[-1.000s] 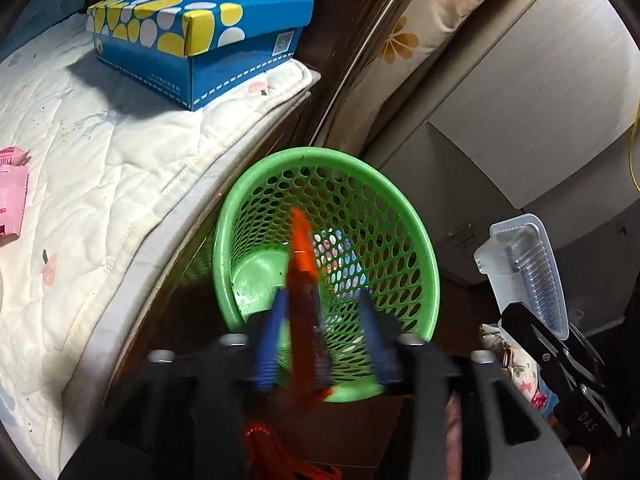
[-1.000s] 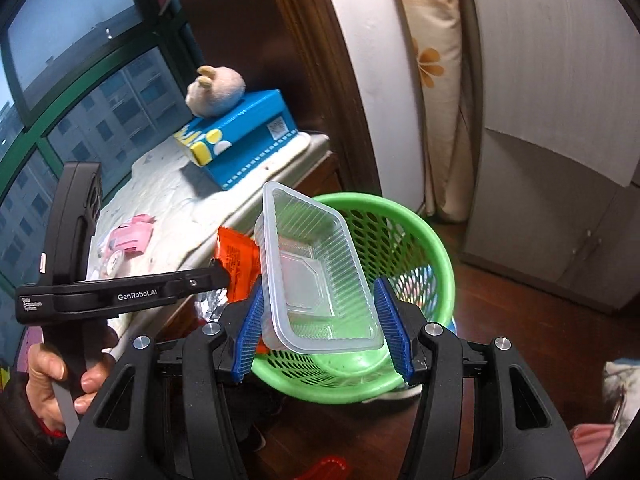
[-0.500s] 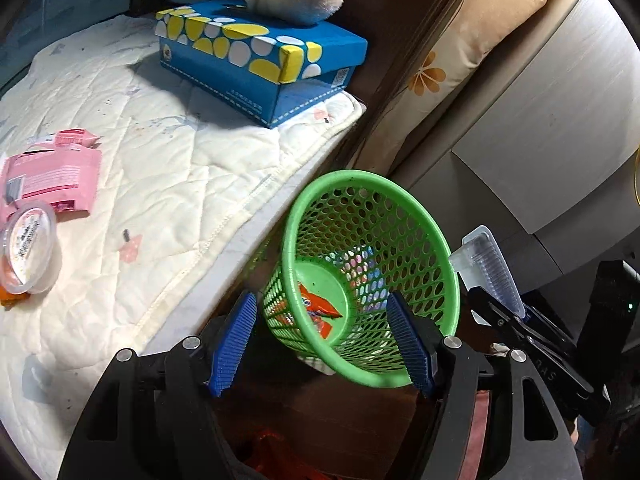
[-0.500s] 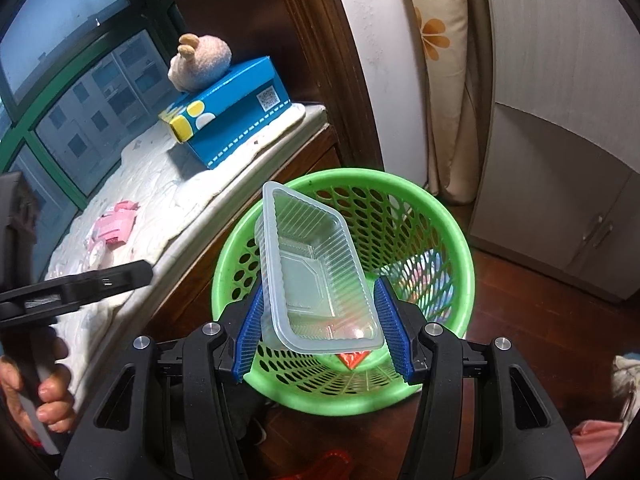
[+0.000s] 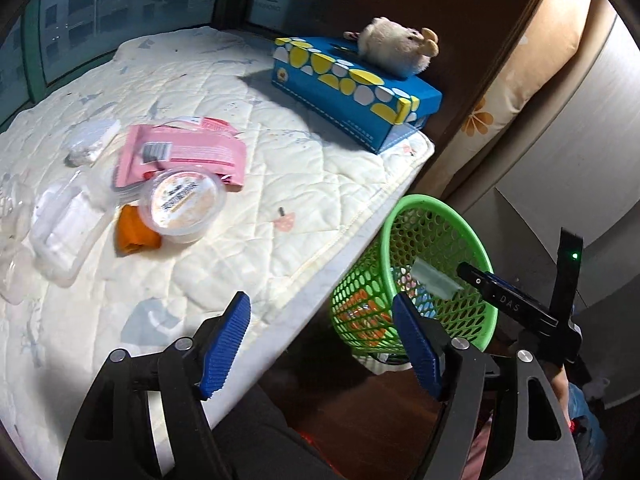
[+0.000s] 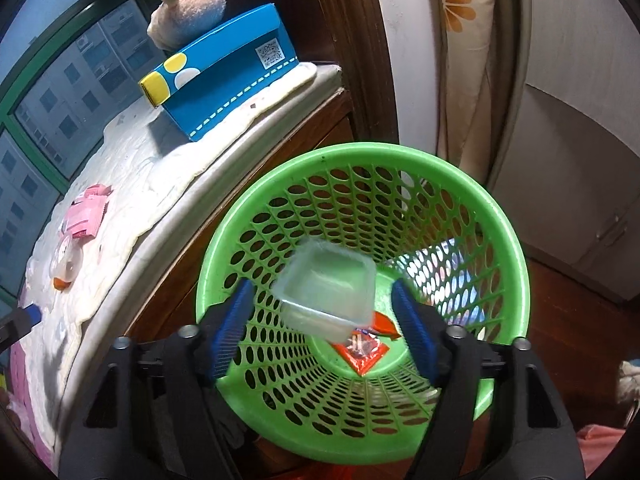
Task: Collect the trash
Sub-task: 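Move both open tools back over the mat toward the remaining trash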
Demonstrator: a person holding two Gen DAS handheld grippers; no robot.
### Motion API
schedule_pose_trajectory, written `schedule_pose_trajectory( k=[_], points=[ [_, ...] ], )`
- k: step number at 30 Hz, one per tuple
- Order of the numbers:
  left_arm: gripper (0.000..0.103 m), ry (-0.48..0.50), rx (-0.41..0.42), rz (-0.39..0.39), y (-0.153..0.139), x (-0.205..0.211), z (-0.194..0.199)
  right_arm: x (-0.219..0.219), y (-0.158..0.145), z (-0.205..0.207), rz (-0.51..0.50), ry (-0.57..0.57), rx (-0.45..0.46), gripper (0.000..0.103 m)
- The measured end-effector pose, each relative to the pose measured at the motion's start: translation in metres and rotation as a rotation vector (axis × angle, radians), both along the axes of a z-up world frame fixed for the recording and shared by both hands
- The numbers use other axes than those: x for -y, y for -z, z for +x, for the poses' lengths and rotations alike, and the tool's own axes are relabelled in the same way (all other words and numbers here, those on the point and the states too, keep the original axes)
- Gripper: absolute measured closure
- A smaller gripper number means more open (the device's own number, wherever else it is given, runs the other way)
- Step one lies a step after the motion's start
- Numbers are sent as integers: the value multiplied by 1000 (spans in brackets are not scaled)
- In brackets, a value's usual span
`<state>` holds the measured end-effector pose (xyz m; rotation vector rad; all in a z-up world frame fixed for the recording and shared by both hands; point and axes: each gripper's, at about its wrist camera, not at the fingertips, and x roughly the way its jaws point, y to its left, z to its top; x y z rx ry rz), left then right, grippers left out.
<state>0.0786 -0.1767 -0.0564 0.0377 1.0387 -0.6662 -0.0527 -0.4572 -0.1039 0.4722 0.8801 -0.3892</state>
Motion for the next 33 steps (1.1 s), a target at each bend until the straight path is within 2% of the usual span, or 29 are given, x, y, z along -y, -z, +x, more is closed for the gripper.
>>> schedule_pose_trajectory(
  k=[5,19,21,29,33],
  points=[
    [27,-99,14,11,2,-42,9,-12,-5,1,2,-20,1,29],
    [27,-454,89,94,1,-184,39,-85,-58,22,-38,-201,92,26],
    [27,-490,100,112,1,-200,45,-96,-62,29,-36,-225,103,20],
    [27,-545,99,154,11,-232,81,-138,-73,52,-36,-317,124,20],
    [27,-538,70,137,20,-236,98,-157,-73,61,-33,-357,120,19]
  ],
)
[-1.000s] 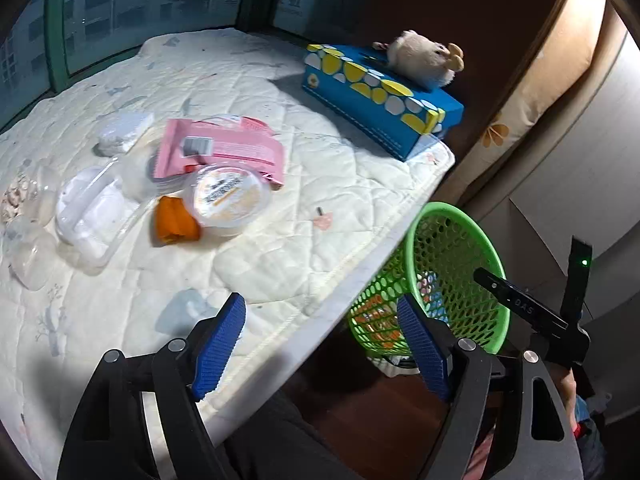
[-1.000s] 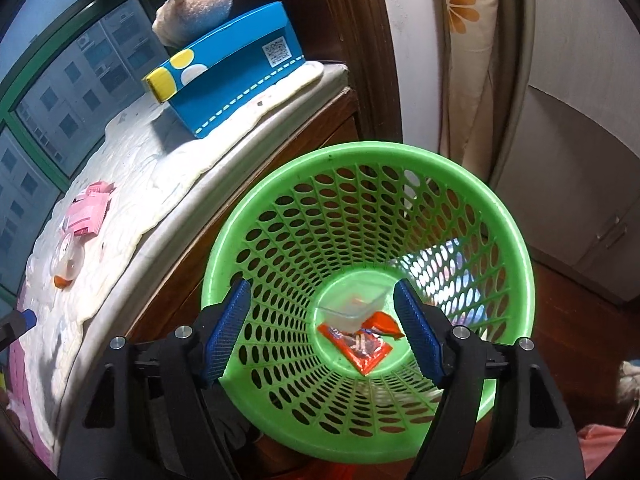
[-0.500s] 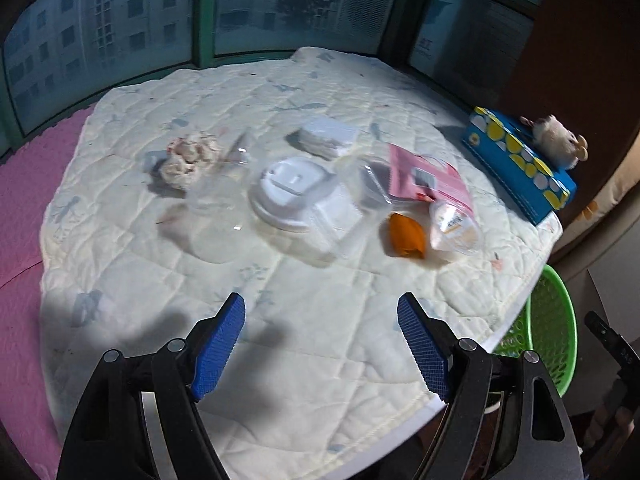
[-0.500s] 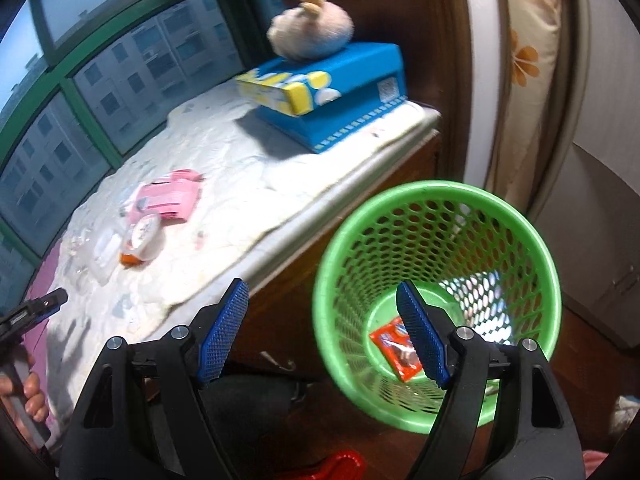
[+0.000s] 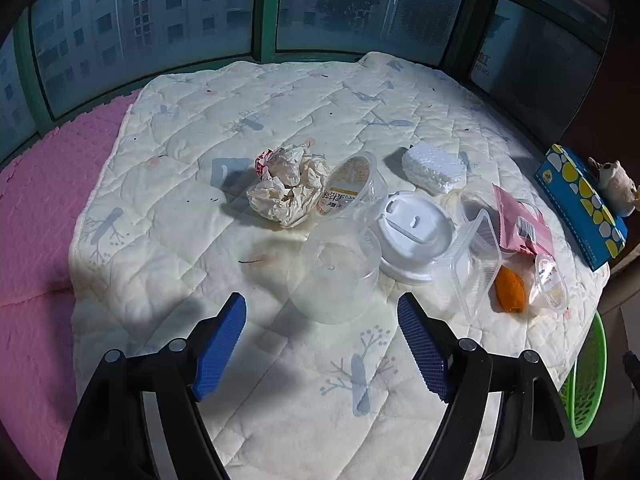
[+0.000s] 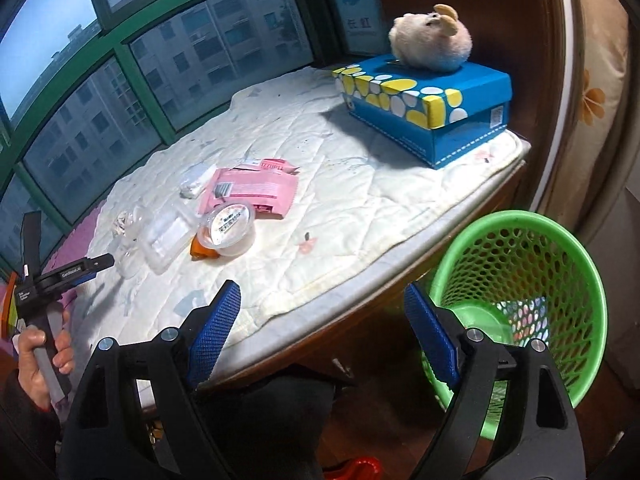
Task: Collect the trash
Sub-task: 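Move both open tools back over the mat toward the remaining trash, then grasp the clear plastic cup with the left tool while the right tool grasps the jelly cup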
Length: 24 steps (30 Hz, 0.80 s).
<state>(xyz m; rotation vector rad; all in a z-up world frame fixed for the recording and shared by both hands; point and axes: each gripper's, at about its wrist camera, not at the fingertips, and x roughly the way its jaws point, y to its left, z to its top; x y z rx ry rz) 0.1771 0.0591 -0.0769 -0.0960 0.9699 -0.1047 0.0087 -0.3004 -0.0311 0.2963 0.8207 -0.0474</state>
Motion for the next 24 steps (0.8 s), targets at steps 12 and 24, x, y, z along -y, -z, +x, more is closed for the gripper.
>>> schedule_pose_trajectory(
  k=[12,24],
  points=[
    [38,36,-25,-33,18,8,27,-49,4,34,4,-107,-23,19],
    [48,62,-17,-41,20,8,32,-77,13,70,-9,-173,-44,19]
  ],
)
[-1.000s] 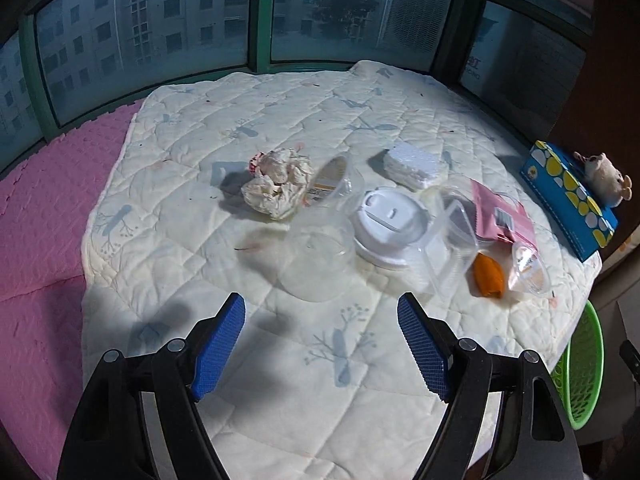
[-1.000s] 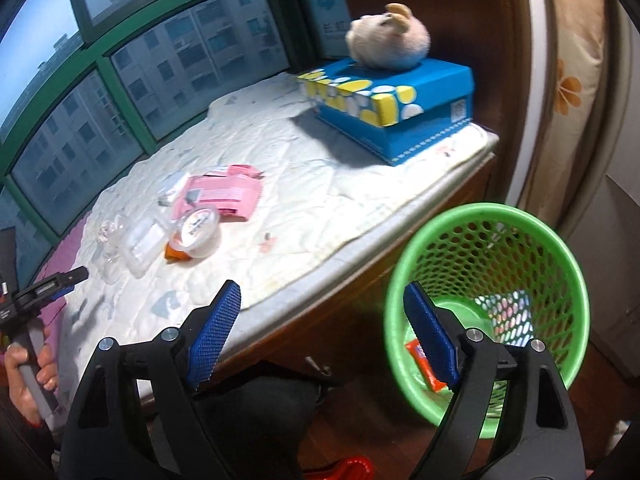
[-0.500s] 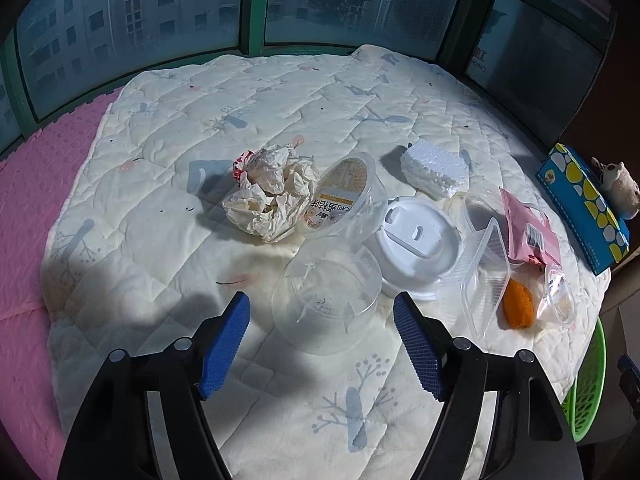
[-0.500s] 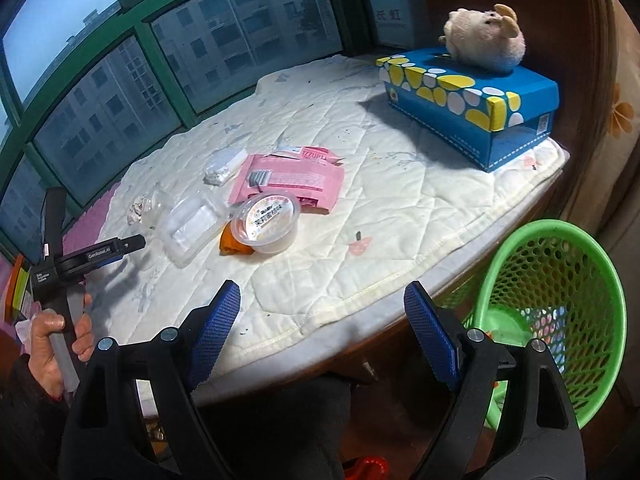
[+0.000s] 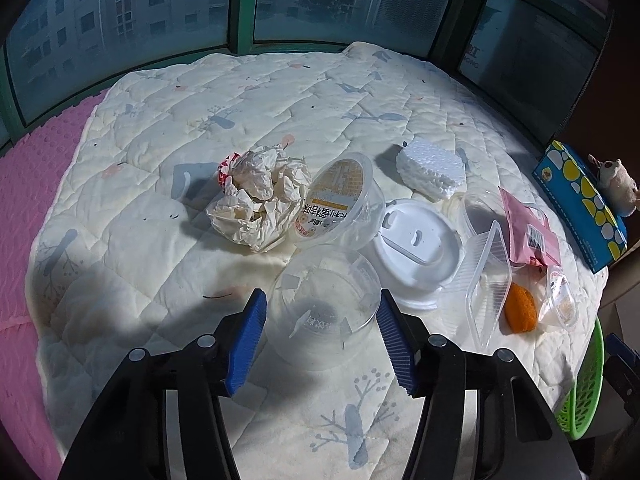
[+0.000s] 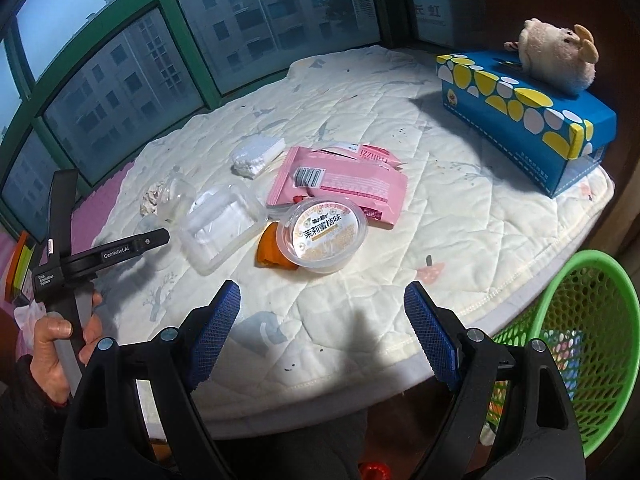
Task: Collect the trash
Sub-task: 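Grasp the clear plastic cup with the left tool while the right tool grasps the jelly cup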
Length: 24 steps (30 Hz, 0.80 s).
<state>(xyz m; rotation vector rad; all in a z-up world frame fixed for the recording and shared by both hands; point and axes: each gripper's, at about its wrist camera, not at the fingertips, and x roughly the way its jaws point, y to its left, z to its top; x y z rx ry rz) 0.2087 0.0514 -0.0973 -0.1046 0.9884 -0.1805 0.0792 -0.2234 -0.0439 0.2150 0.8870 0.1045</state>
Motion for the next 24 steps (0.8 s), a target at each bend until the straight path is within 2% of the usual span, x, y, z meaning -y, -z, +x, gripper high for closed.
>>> schedule_pose_trajectory(
  k=[12,14,18,24],
  points=[
    [49,-5,5,-38,-9,-13,-15,-13,13,34,-37,-34,-27,17],
    [49,-6,8,-46,-12,-17,-20,-15,13,36,-64,1,-18,17],
    [49,-6,14,-51,-16,-22,-25,-14,20,42,-19,-3,-40,17],
    [49,1,34,-52,-24,-25,-33,-25,21,45,-43,-16,-34,17]
  ],
)
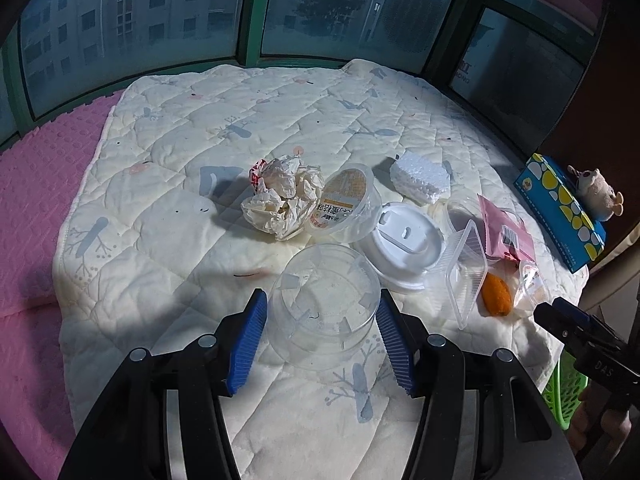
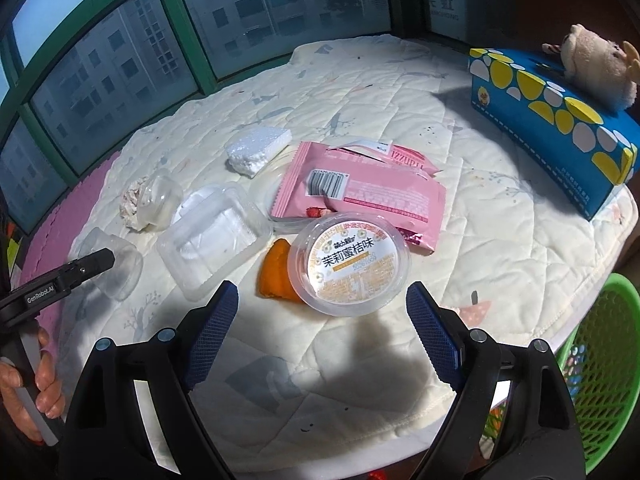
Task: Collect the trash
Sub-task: 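Grasp the clear plastic cup with the left tool while the right tool grasps the jelly cup, then carry the jelly cup over the green basket and open the right tool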
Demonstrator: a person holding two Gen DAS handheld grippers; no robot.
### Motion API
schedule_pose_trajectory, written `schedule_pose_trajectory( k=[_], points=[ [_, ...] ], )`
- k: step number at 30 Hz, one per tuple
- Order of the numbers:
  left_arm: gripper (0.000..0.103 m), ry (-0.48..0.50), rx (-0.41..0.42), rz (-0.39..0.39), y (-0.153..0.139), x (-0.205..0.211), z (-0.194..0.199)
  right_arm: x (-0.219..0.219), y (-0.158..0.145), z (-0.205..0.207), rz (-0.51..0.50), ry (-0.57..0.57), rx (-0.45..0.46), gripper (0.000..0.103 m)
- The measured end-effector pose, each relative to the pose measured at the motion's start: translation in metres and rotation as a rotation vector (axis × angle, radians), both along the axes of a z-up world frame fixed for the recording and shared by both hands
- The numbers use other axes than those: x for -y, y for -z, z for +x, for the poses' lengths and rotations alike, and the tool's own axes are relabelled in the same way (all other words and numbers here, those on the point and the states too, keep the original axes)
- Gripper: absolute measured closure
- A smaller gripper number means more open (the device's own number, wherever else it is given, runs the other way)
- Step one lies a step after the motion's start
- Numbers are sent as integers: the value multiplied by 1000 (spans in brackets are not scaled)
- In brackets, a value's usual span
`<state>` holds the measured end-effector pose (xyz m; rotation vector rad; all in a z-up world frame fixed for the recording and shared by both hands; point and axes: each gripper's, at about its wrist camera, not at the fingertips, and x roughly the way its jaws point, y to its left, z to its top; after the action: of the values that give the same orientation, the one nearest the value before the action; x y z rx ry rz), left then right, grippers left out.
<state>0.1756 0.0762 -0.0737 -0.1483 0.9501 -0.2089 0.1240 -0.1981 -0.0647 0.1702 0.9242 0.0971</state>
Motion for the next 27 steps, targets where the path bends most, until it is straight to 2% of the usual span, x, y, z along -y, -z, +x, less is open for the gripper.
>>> schedule_pose_trajectory(
  k=[2,11,21,22,24,27],
  points=[
    [49,1,-2,-3,-1,-1,-1,-2,-2,3,-19,-2,11,17],
    [49,0,2,-11,-3,-4,-3,19,-5,23,13,33,1,17],
    [49,9,-7,-17,-3,2,-6,7,16,27,-51,2,-35,18],
    [49,11,-5,-17,-4,3,-7,5,17,28,-56,-1,-37,20],
    [49,17,-1,-18,-6,4,-9,3,20,28,-78,-5,-37,31],
    [49,25,5,-21,-11,8,-12,2,20,25,-95,-6,-27,33]
  ],
)
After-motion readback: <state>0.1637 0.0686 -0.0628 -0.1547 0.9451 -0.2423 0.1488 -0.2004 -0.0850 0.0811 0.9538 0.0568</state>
